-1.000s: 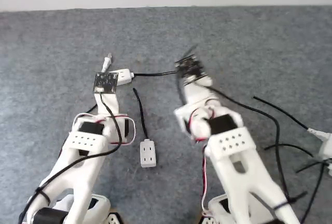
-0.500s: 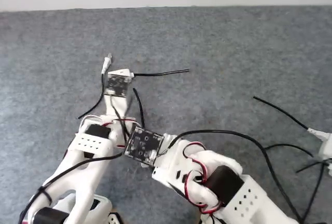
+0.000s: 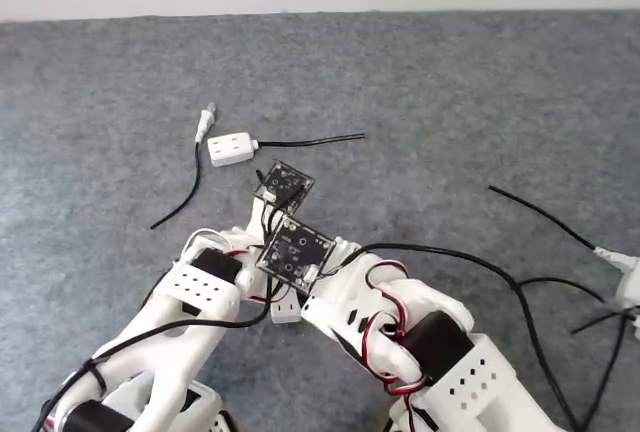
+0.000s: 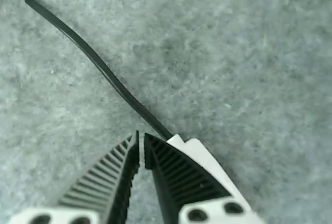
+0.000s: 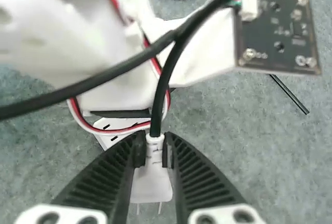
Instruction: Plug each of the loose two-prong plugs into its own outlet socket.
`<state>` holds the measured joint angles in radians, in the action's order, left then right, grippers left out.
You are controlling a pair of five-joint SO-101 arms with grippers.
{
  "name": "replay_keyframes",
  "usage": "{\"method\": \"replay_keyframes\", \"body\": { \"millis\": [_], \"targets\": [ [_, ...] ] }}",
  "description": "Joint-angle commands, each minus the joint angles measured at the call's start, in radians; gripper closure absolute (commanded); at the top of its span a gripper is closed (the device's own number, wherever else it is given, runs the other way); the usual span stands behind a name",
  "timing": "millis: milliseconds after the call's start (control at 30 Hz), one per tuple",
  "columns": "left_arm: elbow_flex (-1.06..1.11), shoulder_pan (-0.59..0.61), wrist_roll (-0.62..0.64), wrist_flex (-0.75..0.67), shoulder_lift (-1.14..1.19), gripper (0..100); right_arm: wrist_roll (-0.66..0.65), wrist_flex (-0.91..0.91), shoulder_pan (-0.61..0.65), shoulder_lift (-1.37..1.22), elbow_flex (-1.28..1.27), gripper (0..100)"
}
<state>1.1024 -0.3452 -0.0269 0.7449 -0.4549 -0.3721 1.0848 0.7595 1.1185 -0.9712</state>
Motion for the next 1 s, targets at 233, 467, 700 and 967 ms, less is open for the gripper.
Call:
{"method": "replay_keyframes", "body": {
  "millis": [233, 467, 700, 967],
  "targets": [
    [-0.005, -0.014, -0.196, 0.049, -0.029, 98, 0.038, -0.030, -0.007, 0.016, 0.009, 99.0],
    [-0.008, -0.002, -0.183, 0.035, -0.028, 98, 0.038, 0.010, -0.007, 0.027, 0.018, 99.0],
    [-0.010, 0.048, -0.124, 0.015, -0.021, 98, 0.048, 0.077, -0.067, 0.028, 0.098, 99.0],
    [-0.005, 0.041, -0.132, 0.017, -0.026, 98, 0.048, 0.073, -0.137, 0.028, 0.124, 99.0]
  ]
}}
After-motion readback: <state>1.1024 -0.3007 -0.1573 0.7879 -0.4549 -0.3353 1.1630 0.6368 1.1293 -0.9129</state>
